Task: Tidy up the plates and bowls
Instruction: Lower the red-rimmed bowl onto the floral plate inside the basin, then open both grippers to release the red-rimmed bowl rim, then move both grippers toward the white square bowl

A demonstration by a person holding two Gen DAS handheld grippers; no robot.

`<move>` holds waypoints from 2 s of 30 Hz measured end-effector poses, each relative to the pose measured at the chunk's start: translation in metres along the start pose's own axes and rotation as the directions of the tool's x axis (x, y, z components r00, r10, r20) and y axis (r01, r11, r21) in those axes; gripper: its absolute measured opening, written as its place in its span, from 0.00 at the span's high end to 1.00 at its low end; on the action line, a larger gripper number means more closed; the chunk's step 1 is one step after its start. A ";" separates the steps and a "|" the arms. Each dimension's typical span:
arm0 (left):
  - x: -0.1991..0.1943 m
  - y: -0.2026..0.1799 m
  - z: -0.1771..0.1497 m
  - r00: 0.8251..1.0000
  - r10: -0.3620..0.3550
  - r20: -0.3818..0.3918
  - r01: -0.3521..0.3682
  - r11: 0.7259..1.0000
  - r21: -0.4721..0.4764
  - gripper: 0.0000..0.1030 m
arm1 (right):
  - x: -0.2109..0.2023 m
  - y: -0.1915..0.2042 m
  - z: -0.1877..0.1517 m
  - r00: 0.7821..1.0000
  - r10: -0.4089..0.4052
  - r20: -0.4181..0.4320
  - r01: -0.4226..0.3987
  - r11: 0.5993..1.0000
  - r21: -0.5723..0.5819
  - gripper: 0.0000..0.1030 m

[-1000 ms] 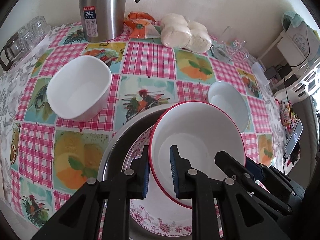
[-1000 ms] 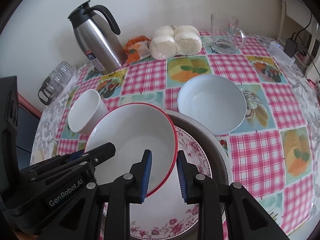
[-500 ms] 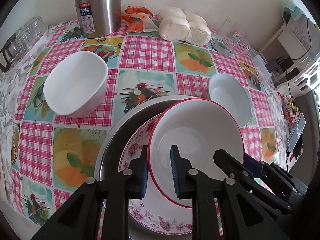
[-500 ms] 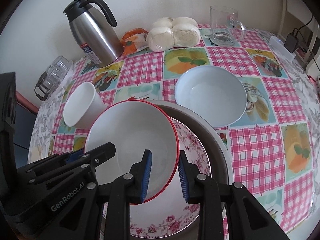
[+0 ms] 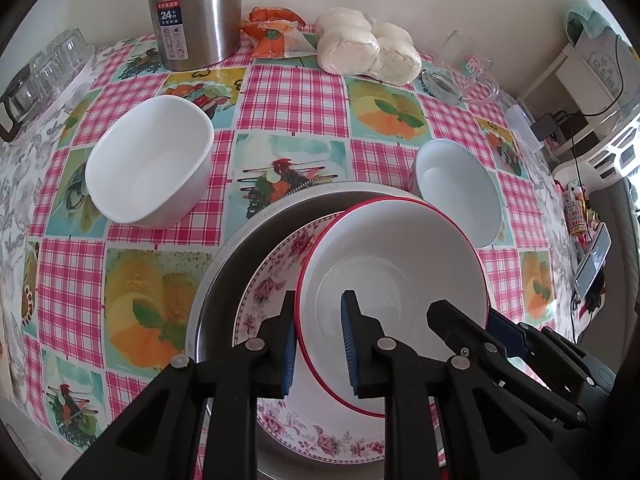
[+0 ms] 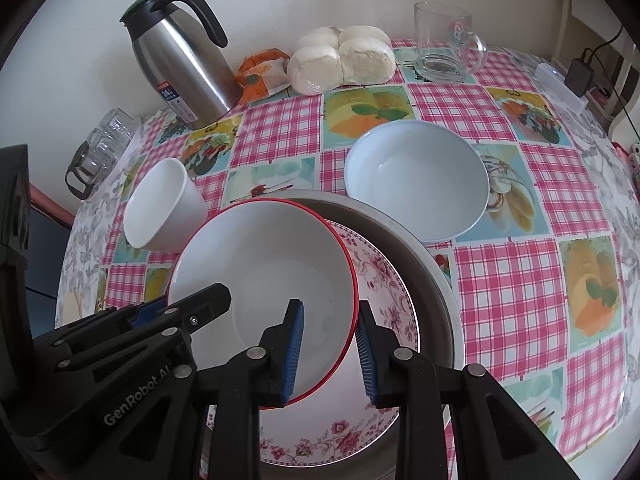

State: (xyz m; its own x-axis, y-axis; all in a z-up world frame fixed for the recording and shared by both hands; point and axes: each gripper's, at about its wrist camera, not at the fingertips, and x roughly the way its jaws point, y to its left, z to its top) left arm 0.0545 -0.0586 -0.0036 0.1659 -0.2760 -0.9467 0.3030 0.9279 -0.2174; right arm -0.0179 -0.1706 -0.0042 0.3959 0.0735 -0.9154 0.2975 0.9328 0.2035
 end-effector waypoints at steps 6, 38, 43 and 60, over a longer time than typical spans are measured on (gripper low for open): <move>-0.002 0.001 0.001 1.000 -0.020 0.005 0.020 1.000 -0.009 0.76 | 0.000 -0.001 0.001 1.000 -0.002 0.006 0.002 1.000 0.006 0.72; -0.026 0.033 0.008 0.982 0.141 0.129 -0.120 0.981 -0.153 0.23 | -0.023 -0.013 0.012 0.985 -0.074 0.158 0.067 0.996 0.052 0.21; -0.027 0.039 0.009 0.973 0.181 0.144 -0.156 0.973 -0.168 0.18 | -0.027 -0.017 0.012 0.978 -0.090 0.186 0.078 0.995 0.068 0.14; -0.038 0.047 0.009 0.949 0.229 0.215 -0.181 0.958 -0.224 0.04 | -0.033 -0.024 0.014 0.967 -0.105 0.234 0.083 0.991 0.104 0.00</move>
State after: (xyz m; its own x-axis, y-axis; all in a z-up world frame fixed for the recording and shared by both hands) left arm 0.0713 -0.0068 0.0242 0.4288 -0.1031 -0.8975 0.0502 0.9947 -0.0902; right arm -0.0259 -0.2003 0.0263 0.5547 -0.1097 -0.8248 0.4181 0.8938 0.1623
